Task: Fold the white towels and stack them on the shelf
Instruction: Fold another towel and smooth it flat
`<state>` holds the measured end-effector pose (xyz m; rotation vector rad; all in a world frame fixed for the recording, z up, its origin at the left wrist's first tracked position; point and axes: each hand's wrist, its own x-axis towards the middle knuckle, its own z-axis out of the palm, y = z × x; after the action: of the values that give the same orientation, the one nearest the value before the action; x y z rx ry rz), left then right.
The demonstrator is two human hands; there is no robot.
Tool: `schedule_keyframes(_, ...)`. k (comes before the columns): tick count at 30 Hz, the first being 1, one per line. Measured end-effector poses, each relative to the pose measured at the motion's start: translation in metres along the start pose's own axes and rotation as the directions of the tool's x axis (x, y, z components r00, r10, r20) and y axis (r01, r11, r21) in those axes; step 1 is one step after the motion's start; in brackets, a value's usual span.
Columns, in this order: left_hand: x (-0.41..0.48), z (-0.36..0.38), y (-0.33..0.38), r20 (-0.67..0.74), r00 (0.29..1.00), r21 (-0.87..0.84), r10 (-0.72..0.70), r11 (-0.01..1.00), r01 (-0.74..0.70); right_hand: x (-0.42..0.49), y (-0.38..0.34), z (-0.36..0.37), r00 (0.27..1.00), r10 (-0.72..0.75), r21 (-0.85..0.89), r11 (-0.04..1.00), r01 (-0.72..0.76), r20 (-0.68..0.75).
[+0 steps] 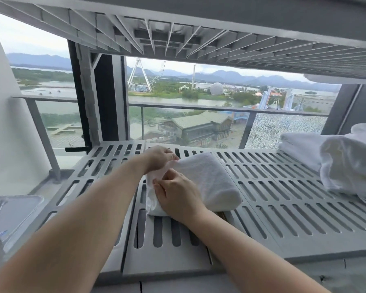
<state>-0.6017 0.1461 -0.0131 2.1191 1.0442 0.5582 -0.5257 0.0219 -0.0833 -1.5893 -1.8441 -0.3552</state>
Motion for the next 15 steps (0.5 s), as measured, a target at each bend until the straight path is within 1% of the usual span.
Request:
schedule_keyframes(2, 0.004, 0.004, -0.006, 0.019, 1.000, 0.066, -0.018, 0.998, 0.017, -0.003, 0.004, -0.005, 0.999, -0.016, 0.071, 0.997, 0.019, -0.033)
schedule_keyframes(4, 0.007, 0.009, -0.012, 0.025, 1.000, 0.142, -0.003, 0.990, -0.001, -0.007, 0.009, -0.010, 0.998, -0.031, 0.148, 0.988, 0.040, -0.062)
schedule_keyframes(6, 0.008, 0.013, -0.016, 0.039, 0.999, 0.228, 0.016, 0.973, -0.024, -0.011, 0.014, -0.015, 0.997, -0.031, 0.176, 0.983, 0.044, -0.074)
schedule_keyframes(8, 0.005, 0.016, -0.015, 0.066, 0.997, 0.359, 0.030, 0.932, -0.052, -0.015, 0.020, -0.022, 0.997, -0.028, 0.155, 0.987, 0.039, -0.071)
schedule_keyframes(10, 0.000, 0.020, -0.013, 0.078, 0.994, 0.504, 0.071, 0.858, -0.101, -0.020, 0.027, -0.030, 0.999, -0.024, 0.136, 0.990, 0.030, -0.048)
schedule_keyframes(11, -0.002, 0.023, -0.013, 0.070, 0.994, 0.550, 0.088, 0.828, -0.112, -0.022, 0.031, -0.035, 0.999, -0.016, 0.142, 0.990, 0.020, -0.034)
schedule_keyframes(13, -0.011, 0.029, -0.013, 0.051, 0.993, 0.594, 0.105, 0.796, -0.115, -0.028, 0.043, -0.045, 1.000, 0.008, 0.146, 0.989, -0.005, -0.020)
schedule_keyframes(15, -0.020, 0.031, -0.012, 0.061, 0.983, 0.627, 0.172, 0.760, -0.172, -0.035, 0.055, -0.051, 0.999, 0.034, 0.071, 0.997, -0.032, -0.035)
